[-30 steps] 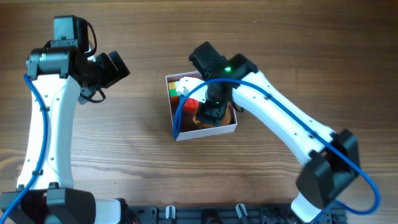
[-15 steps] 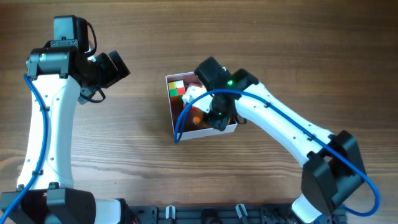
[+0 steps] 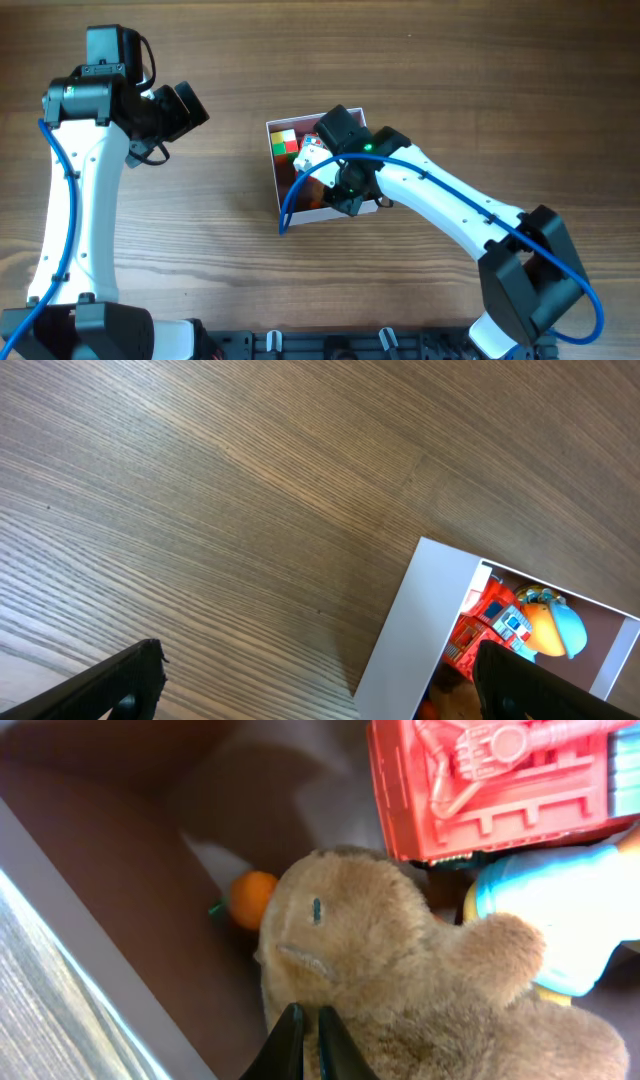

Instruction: Pack container

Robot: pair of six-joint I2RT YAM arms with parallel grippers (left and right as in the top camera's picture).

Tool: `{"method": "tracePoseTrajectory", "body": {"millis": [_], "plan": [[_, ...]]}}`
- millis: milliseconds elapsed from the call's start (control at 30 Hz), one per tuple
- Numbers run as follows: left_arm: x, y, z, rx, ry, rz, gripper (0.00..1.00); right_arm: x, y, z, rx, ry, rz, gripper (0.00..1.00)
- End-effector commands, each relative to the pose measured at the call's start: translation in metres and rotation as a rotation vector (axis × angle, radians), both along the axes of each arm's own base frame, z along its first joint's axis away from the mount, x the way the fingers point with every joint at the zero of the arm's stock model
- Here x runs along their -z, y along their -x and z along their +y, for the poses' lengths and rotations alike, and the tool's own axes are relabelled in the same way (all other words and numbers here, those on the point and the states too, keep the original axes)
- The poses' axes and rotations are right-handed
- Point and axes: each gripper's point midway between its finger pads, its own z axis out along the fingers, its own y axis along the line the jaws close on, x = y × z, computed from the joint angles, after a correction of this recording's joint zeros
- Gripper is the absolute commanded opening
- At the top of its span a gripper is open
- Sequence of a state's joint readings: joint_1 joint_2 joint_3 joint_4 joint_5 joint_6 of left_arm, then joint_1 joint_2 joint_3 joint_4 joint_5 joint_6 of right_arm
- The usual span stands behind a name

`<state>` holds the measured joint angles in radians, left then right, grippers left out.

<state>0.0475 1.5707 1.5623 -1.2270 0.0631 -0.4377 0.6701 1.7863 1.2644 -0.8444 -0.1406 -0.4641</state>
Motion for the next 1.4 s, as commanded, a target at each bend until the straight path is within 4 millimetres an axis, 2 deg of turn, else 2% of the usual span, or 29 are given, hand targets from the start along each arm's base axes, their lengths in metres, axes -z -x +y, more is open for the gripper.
{"method": "tracePoseTrajectory", "body": {"millis": [0,100,133,167,233,267,300,333,433,467,500,567,633,733,833,933,1067,1300,1367], "plan": [[-0.002,0.000,0.000,0.017,0.008,-0.008,0.99,-0.071,-0.028,0.014,0.108,-0.104,-0.140,0.08],[-0.002,0.000,0.000,0.018,0.007,-0.008,1.00,-0.130,-0.051,0.011,0.236,-0.184,-0.289,0.09],[-0.002,0.000,-0.001,0.020,0.007,-0.008,1.00,-0.158,-0.063,0.002,0.325,-0.223,-0.362,0.17],[-0.003,0.000,-0.004,0.051,-0.001,-0.013,1.00,-0.189,-0.073,-0.011,0.430,-0.278,-0.439,0.42],[-0.006,-0.001,-0.015,0.111,-0.019,-0.029,1.00,-0.222,-0.082,-0.035,0.551,-0.357,-0.500,0.56],[-0.007,-0.003,-0.019,0.125,-0.034,-0.038,1.00,-0.232,-0.085,-0.047,0.604,-0.383,-0.517,0.67],[-0.008,-0.004,-0.024,0.143,-0.062,-0.047,1.00,-0.242,-0.091,-0.065,0.680,-0.410,-0.532,0.91],[-0.009,-0.007,-0.030,0.185,-0.103,-0.063,1.00,-0.249,-0.097,-0.086,0.765,-0.429,-0.542,0.99],[-0.015,-0.018,-0.041,0.217,-0.189,-0.116,1.00,-0.253,-0.114,-0.145,1.011,-0.452,-0.544,1.00],[-0.017,-0.020,-0.042,0.220,-0.205,-0.127,1.00,-0.251,-0.118,-0.158,1.074,-0.458,-0.538,1.00],[-0.017,-0.020,-0.045,0.227,-0.207,-0.130,1.00,-0.249,-0.124,-0.182,1.168,-0.460,-0.536,1.00],[-0.017,-0.020,-0.046,0.230,-0.206,-0.130,1.00,-0.248,-0.127,-0.208,1.219,-0.436,-0.558,1.00],[-0.018,-0.021,-0.047,0.230,-0.207,-0.138,1.00,-0.245,-0.126,-0.225,1.262,-0.417,-0.557,1.00],[-0.021,-0.016,-0.048,0.283,-0.221,-0.137,1.00,-0.232,-0.109,-0.242,1.329,-0.359,-0.493,1.00],[-0.042,-0.005,-0.053,0.288,-0.212,-0.205,1.00,-0.222,-0.088,-0.251,1.356,-0.299,-0.467,1.00],[-0.063,0.016,-0.058,0.305,-0.205,-0.287,1.00,-0.224,-0.067,-0.255,1.383,-0.306,-0.489,1.00],[-0.077,0.055,-0.061,0.303,-0.177,-0.409,1.00,-0.229,-0.027,-0.258,1.383,-0.353,-0.543,1.00],[-0.057,0.142,-0.039,0.215,-0.105,-0.651,1.00,-0.204,0.061,-0.268,1.361,-0.377,-0.653,1.00],[-0.054,0.160,-0.030,0.166,-0.090,-0.714,1.00,-0.201,0.079,-0.268,1.361,-0.415,-0.678,1.00]]}}
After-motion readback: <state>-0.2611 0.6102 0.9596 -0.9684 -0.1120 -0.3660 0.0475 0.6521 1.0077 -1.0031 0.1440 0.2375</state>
